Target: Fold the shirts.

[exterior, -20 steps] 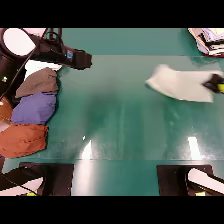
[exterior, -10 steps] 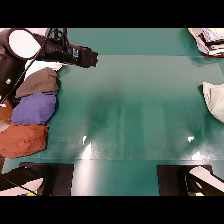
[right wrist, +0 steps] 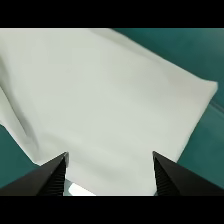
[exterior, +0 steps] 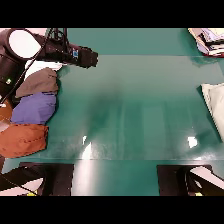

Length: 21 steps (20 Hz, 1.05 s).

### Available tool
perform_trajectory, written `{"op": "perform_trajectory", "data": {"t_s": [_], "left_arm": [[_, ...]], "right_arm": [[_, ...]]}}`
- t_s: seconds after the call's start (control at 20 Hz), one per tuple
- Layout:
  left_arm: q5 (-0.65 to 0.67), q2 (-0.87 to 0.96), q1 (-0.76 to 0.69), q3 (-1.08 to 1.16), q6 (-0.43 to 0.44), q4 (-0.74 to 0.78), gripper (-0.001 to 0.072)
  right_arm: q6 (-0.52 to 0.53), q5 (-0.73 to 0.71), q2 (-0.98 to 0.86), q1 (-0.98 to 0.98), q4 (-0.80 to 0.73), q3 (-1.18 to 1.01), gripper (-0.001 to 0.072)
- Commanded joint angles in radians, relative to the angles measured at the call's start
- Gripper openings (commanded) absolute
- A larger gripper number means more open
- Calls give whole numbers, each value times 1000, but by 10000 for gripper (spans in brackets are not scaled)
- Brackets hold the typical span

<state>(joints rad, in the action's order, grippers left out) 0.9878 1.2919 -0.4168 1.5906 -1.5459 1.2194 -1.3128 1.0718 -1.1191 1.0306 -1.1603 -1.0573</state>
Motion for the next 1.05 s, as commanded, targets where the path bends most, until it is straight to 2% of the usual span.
{"op": "perform_trajectory", "data": {"t_s": [0.0,0.25,0.4,0.6,0.65,0.7,1.0], "left_arm": [[-1,0,0,0,1,0,26],[-2,0,0,0,2,0,26],[-11,0,0,0,1,-1,26],[-32,0,0,0,1,0,26],[-32,0,0,0,1,0,26],[-32,0,0,0,1,0,26],[-32,0,0,0,2,0,26]], "right_arm": [[-40,72,0,-23,-7,-124,590],[-40,115,0,-396,140,-219,590],[-39,114,0,-689,138,-227,572],[4,106,0,-966,137,-227,211],[10,106,0,-1013,137,-227,85],[21,107,0,-1046,137,-227,11],[23,109,0,-1097,138,-227,11]]}}
